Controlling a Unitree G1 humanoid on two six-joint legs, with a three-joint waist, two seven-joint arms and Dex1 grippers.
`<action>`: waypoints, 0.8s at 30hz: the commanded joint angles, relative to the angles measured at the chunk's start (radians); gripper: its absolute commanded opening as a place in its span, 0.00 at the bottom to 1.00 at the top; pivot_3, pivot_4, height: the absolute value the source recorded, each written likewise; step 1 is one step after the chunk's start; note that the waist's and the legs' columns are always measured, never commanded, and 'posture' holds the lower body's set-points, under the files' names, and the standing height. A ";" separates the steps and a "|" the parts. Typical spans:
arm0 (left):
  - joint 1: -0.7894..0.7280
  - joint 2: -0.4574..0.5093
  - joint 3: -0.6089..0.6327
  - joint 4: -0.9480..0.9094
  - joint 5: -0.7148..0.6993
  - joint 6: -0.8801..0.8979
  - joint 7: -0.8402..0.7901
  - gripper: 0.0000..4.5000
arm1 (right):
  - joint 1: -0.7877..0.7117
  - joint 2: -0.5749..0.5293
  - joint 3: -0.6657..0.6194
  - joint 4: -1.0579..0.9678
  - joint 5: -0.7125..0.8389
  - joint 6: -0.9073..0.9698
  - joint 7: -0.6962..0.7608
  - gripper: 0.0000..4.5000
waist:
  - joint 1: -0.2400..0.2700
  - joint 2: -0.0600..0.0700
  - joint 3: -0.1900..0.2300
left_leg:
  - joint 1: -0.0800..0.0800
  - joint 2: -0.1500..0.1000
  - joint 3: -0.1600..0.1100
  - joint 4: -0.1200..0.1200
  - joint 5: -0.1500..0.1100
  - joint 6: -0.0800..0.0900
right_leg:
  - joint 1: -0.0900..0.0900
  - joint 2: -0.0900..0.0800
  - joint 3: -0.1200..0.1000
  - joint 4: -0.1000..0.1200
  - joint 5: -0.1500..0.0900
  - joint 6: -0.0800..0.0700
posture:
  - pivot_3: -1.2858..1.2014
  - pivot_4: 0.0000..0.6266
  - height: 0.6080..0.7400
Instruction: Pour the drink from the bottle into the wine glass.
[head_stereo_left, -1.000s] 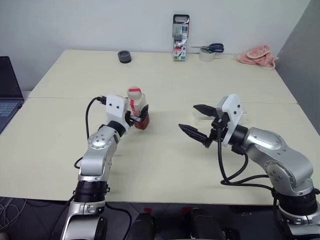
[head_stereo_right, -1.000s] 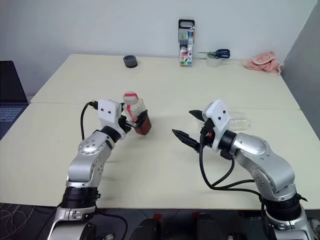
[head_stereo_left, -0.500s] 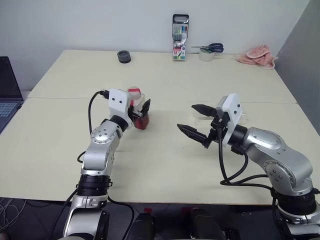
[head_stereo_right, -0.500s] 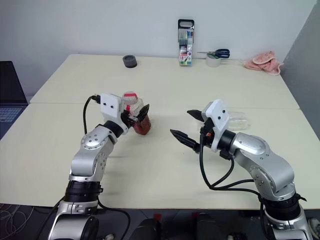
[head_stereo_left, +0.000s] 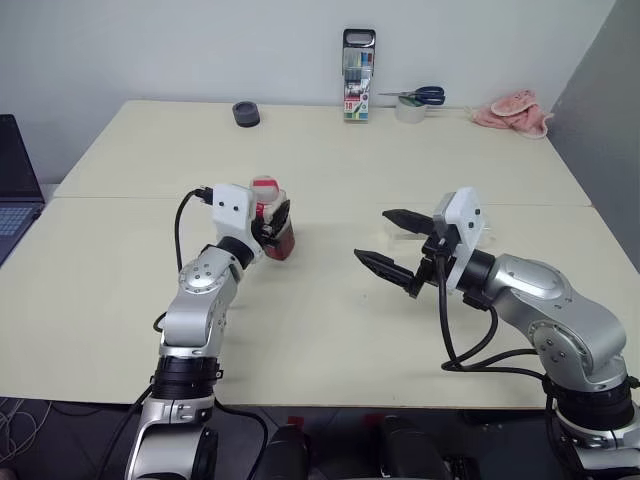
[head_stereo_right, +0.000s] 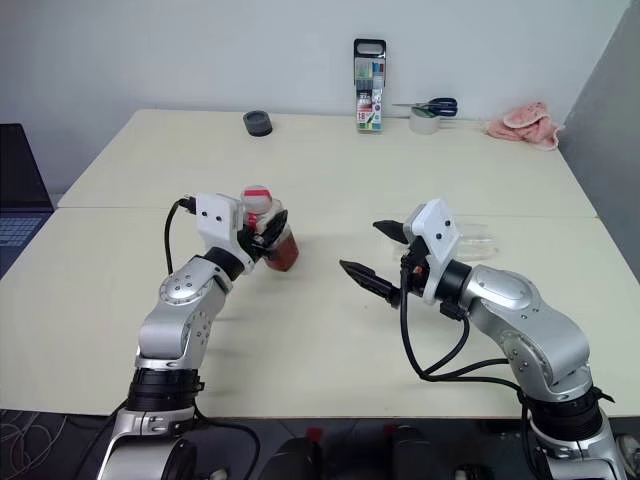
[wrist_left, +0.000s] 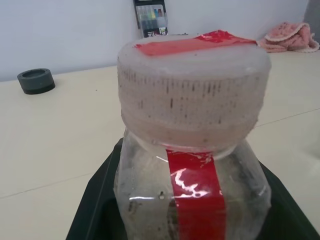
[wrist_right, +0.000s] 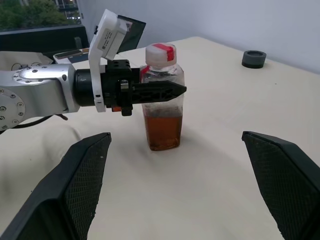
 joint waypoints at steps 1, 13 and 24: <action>-0.002 0.018 0.001 -0.025 -0.025 -0.002 -0.052 0.40 | -0.019 -0.016 -0.014 -0.028 -0.035 -0.067 0.022 1.00 | 0.001 0.000 0.000 | 0.000 0.000 0.000 0.000 0.000 0.000 | 0.000 0.000 0.000 0.000 0.000 0.000 | 0.52 0.24 1.00; -0.119 0.075 -0.183 -0.037 -0.152 0.039 -0.511 0.40 | -0.063 -0.040 -0.139 -0.107 0.149 0.123 -0.076 1.00 | 0.004 0.000 0.000 | -0.002 -0.001 -0.001 0.000 0.000 0.000 | 0.000 0.000 -0.001 -0.001 0.000 0.000 | 0.52 0.24 1.00; -0.245 0.018 -0.258 0.096 -0.136 -0.035 -0.687 0.40 | -0.106 0.070 -0.030 -0.152 0.082 0.181 -0.263 1.00 | 0.000 0.000 0.000 | -0.002 0.000 -0.001 0.000 0.000 0.000 | -0.001 0.000 -0.001 0.000 0.000 0.000 | 0.52 0.24 1.00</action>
